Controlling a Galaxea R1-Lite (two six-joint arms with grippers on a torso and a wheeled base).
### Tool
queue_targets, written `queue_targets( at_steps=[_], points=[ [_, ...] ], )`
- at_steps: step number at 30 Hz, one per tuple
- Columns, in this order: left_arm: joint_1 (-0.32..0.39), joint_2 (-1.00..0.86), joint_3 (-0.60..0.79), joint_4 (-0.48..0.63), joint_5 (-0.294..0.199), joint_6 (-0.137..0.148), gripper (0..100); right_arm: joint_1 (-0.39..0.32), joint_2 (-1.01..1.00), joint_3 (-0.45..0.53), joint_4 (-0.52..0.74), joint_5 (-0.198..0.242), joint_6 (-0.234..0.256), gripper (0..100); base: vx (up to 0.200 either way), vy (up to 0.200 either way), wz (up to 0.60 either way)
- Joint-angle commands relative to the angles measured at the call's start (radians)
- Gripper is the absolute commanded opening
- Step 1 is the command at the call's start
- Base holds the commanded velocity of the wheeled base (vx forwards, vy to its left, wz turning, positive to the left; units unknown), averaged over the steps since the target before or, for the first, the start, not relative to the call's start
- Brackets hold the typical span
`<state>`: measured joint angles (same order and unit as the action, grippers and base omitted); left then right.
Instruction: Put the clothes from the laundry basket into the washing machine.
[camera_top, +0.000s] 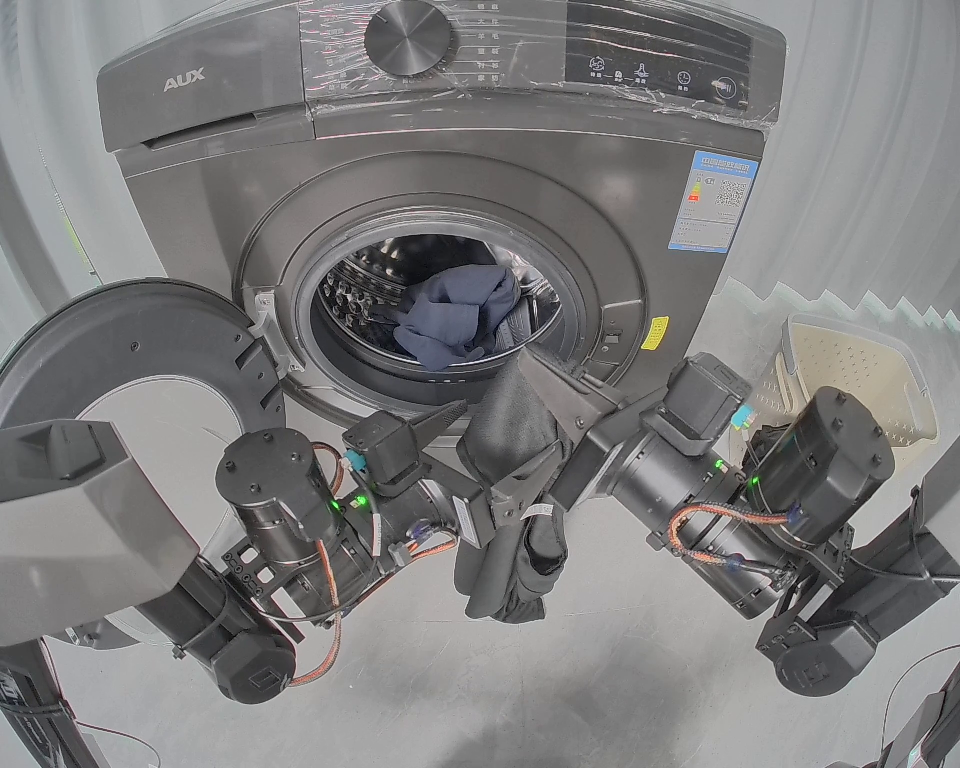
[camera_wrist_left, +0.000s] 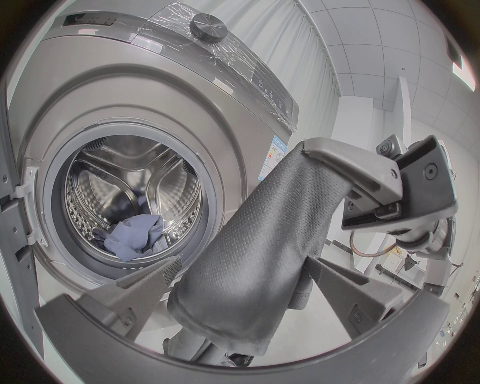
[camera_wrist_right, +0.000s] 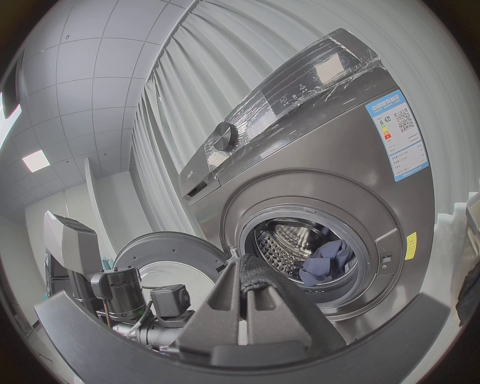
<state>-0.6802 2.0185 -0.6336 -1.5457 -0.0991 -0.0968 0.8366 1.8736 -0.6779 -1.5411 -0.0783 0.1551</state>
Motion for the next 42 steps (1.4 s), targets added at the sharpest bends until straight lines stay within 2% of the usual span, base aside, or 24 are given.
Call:
queue_targets(
  at_steps=[1,8,14,24,25,42],
  points=[
    [0.002,0.032,-0.040,-0.001,0.006,-0.001,100,0.004,0.001,0.000,-0.001,0.000,0.000,0,0.000,0.000,0.00],
    [0.022,0.042,-0.092,-0.001,0.035,-0.003,100,-0.004,0.001,0.001,-0.001,0.000,0.000,0,0.000,0.000,0.00],
    [0.060,0.034,-0.090,-0.001,0.036,-0.004,100,-0.010,0.002,0.001,-0.001,0.000,0.001,0,0.000,0.000,0.00],
    [0.056,0.042,-0.093,-0.001,0.035,-0.001,100,-0.002,0.002,0.001,-0.001,0.000,0.001,0,0.000,0.000,0.00],
    [0.054,0.042,-0.093,0.001,0.035,-0.001,0,-0.001,0.004,0.001,-0.001,0.000,0.001,0,0.000,0.000,0.00],
    [0.047,0.020,-0.086,-0.001,0.035,-0.001,0,0.002,0.010,0.003,-0.001,0.000,0.009,0,0.000,0.000,0.00]
  ],
)
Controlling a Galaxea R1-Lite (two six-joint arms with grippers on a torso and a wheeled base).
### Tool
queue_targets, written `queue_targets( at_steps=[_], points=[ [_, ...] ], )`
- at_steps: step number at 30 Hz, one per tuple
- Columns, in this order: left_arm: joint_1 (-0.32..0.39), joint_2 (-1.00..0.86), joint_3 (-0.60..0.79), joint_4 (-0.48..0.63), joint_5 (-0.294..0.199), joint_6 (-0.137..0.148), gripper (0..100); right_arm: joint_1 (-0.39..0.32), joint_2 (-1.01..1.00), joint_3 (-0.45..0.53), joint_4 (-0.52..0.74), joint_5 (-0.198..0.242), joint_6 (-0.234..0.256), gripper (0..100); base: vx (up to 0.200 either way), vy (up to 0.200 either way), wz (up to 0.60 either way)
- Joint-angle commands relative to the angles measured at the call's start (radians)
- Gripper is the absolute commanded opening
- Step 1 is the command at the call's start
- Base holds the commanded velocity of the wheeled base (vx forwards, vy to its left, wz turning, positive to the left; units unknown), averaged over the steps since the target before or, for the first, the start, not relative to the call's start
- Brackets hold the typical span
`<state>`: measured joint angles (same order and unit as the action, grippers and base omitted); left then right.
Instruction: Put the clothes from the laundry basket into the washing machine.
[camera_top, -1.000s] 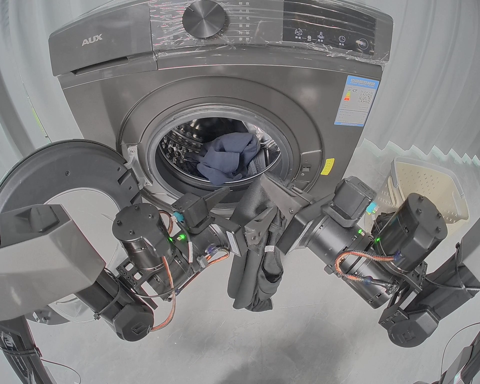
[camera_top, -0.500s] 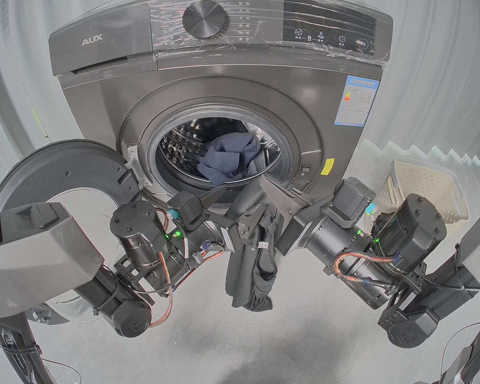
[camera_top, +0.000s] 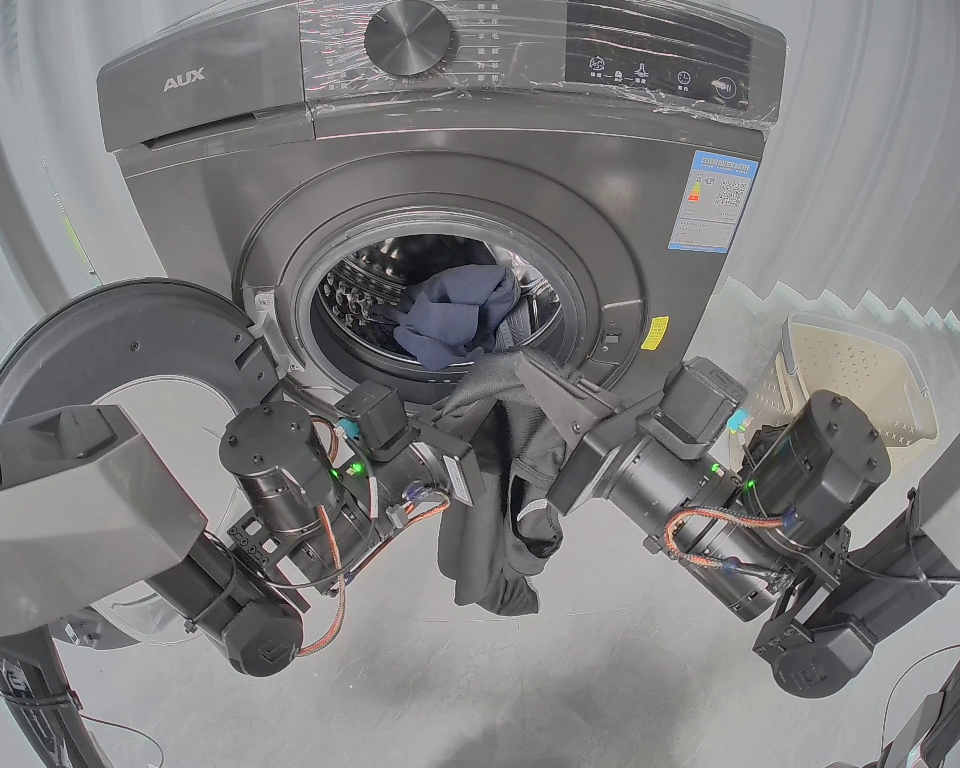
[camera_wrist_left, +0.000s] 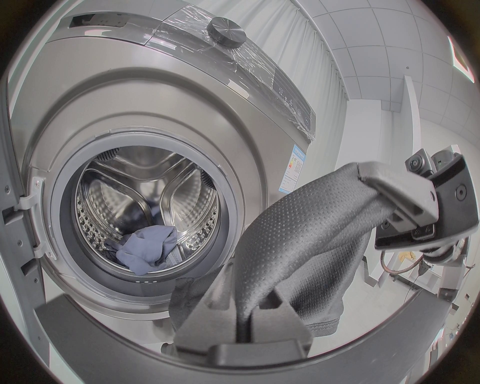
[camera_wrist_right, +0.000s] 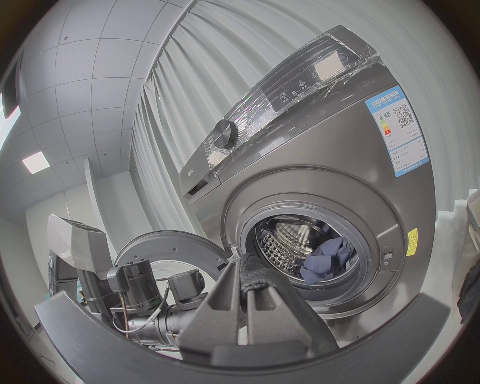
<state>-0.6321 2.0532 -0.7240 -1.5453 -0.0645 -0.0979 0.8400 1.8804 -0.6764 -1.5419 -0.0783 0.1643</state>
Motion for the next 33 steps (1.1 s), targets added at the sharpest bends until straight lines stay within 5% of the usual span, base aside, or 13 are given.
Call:
queue_targets(
  at_steps=[1,25,26,29,33],
  points=[
    [-0.001,-0.025,0.006,-0.001,0.000,0.000,0,-0.001,0.003,0.001,0.000,0.000,0.000,0,0.000,0.000,0.00],
    [0.035,-0.252,0.215,-0.001,-0.011,0.030,0,0.021,0.098,-0.088,-0.001,0.003,0.014,0,0.000,0.000,0.00],
    [0.035,-0.249,0.212,-0.002,-0.011,0.030,0,0.028,0.101,-0.100,-0.001,0.003,0.015,100,0.000,0.000,0.00],
    [0.040,-0.249,0.204,-0.002,-0.011,0.023,0,0.045,0.118,-0.135,-0.001,0.002,0.031,100,0.000,0.000,0.00],
    [0.063,-0.254,0.181,-0.002,-0.003,0.017,0,0.051,0.105,-0.057,-0.001,0.008,0.038,100,0.000,0.000,0.00]
  ],
)
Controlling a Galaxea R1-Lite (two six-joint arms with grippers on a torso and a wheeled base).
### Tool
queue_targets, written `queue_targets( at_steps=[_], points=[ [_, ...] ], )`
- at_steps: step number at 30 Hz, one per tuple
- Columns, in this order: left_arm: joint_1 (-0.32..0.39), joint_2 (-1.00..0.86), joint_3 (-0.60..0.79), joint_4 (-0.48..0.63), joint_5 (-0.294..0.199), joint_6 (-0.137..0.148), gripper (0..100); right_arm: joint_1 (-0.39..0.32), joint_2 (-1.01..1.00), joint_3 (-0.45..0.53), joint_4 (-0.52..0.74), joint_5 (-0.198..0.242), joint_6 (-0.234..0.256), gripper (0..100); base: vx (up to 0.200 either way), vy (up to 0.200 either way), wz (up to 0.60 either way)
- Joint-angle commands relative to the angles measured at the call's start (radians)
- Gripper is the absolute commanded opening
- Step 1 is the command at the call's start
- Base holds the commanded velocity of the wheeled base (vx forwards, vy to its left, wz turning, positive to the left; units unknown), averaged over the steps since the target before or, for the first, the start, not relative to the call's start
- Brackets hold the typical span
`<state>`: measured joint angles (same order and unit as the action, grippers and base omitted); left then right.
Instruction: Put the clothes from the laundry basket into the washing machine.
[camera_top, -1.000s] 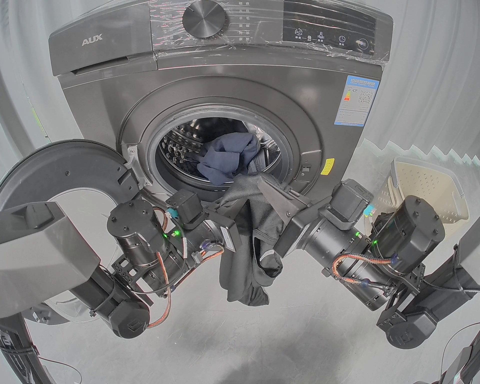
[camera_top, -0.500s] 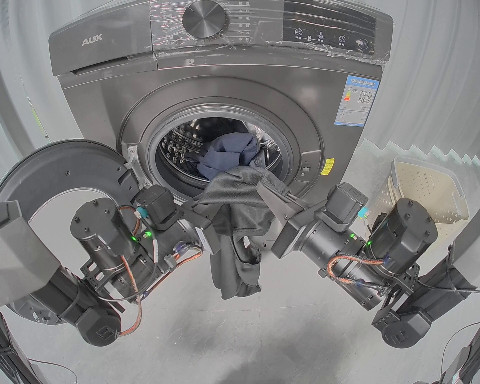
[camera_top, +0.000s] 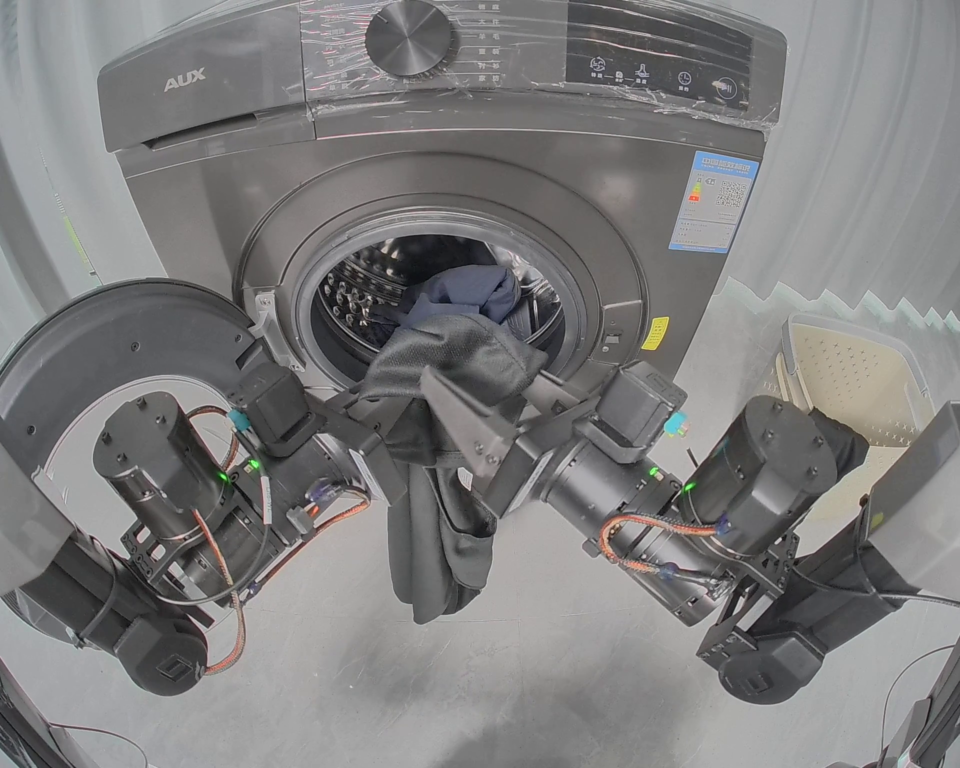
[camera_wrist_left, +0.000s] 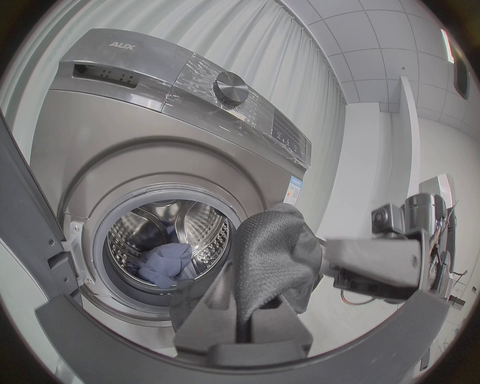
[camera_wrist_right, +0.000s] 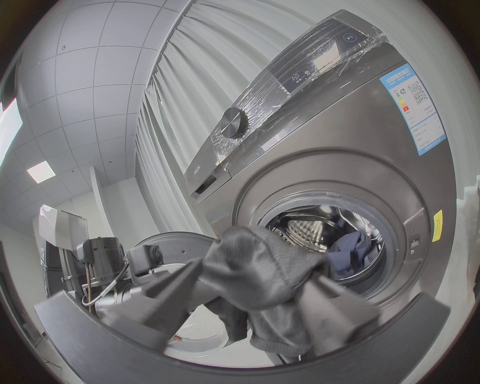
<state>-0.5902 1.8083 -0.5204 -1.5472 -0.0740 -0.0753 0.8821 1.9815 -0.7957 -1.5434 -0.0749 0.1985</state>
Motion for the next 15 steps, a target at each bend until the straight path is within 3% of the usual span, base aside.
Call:
queue_targets(
  at_steps=[1,10,15],
  points=[
    [0.027,-0.012,-0.030,0.001,0.010,-0.006,0,0.008,-0.007,0.093,0.000,0.009,0.002,100,0.000,0.000,0.00],
    [0.055,-0.024,-0.066,-0.001,0.011,-0.011,0,0.000,-0.052,0.398,0.000,0.040,-0.011,100,0.000,0.000,0.00],
    [0.053,-0.052,-0.067,0.001,0.010,-0.011,0,-0.075,0.043,0.398,0.000,0.063,-0.016,100,0.000,0.000,0.00]
  ],
)
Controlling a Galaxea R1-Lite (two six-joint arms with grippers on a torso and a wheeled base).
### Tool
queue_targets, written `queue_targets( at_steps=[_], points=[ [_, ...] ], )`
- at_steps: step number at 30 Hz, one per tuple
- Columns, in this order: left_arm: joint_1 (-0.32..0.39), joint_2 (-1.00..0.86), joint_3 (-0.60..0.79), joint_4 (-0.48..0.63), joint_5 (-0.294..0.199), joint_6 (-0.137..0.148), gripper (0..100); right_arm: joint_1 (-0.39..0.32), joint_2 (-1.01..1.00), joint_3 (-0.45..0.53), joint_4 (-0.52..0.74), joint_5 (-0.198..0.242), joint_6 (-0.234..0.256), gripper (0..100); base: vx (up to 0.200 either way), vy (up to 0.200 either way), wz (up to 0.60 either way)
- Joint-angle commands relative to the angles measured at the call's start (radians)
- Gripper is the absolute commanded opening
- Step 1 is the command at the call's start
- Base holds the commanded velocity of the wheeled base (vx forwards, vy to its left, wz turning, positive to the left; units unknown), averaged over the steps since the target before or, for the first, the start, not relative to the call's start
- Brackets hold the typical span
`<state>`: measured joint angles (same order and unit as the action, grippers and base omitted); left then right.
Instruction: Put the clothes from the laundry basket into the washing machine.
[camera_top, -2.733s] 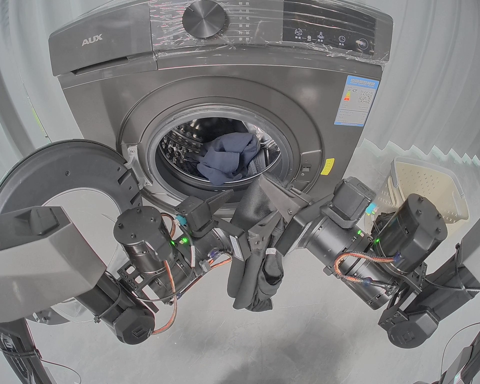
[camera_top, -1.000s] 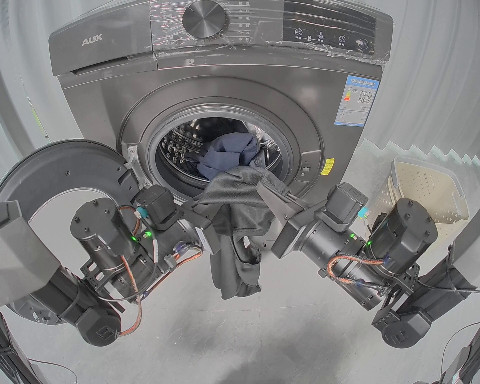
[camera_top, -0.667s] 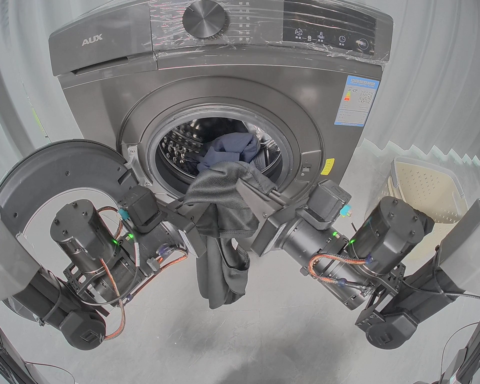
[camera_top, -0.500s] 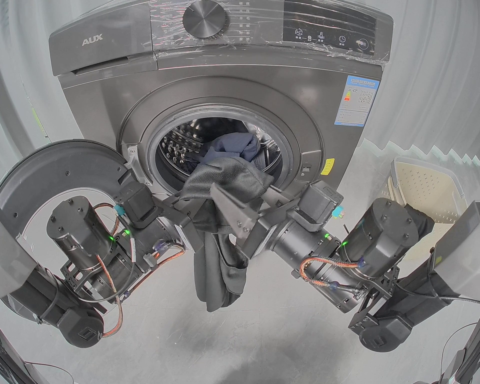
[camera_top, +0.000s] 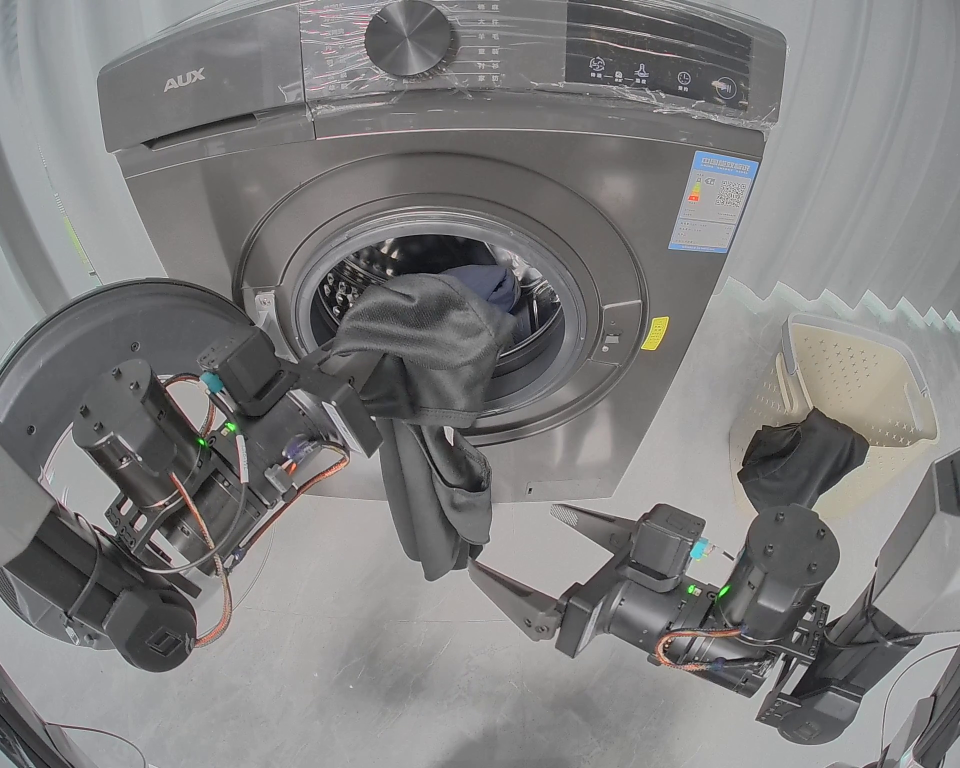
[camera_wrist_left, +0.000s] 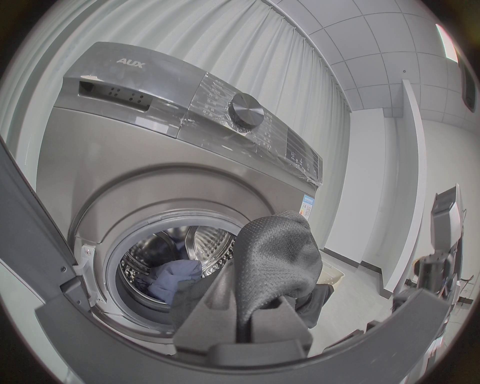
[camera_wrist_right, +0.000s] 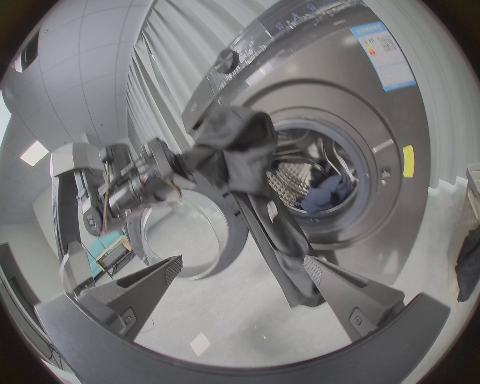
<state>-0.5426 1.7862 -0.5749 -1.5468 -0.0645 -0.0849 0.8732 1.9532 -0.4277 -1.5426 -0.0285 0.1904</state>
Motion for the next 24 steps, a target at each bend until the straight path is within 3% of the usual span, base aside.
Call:
queue_targets(
  at_steps=[1,5,11,13,14,16,24],
  points=[
    [0.006,-0.031,-0.013,0.001,0.000,-0.001,0,-0.072,0.082,0.024,-0.001,0.016,-0.008,100,0.000,0.000,0.00],
    [0.006,-0.042,-0.014,0.001,0.000,-0.001,0,-0.115,0.208,-0.036,-0.001,0.053,-0.025,100,0.000,0.000,0.00],
    [0.003,-0.042,-0.017,0.001,0.000,-0.001,0,-0.135,0.331,-0.177,-0.001,0.064,-0.029,100,0.000,0.000,0.00],
    [0.003,-0.042,-0.019,0.001,0.000,-0.001,0,-0.135,0.336,-0.184,-0.001,0.067,-0.029,100,0.000,0.000,0.00],
    [0.001,-0.042,-0.019,0.001,0.000,-0.001,0,-0.134,0.360,-0.227,0.001,0.099,-0.028,100,0.000,0.000,0.00],
    [0.000,-0.044,-0.019,0.001,0.000,-0.001,0,-0.135,0.386,-0.267,0.001,0.122,-0.029,100,0.000,0.000,0.00],
    [-0.005,-0.044,-0.020,0.001,0.000,-0.001,0,-0.158,0.501,-0.444,0.001,0.144,-0.029,100,0.000,0.000,0.00]
  ],
)
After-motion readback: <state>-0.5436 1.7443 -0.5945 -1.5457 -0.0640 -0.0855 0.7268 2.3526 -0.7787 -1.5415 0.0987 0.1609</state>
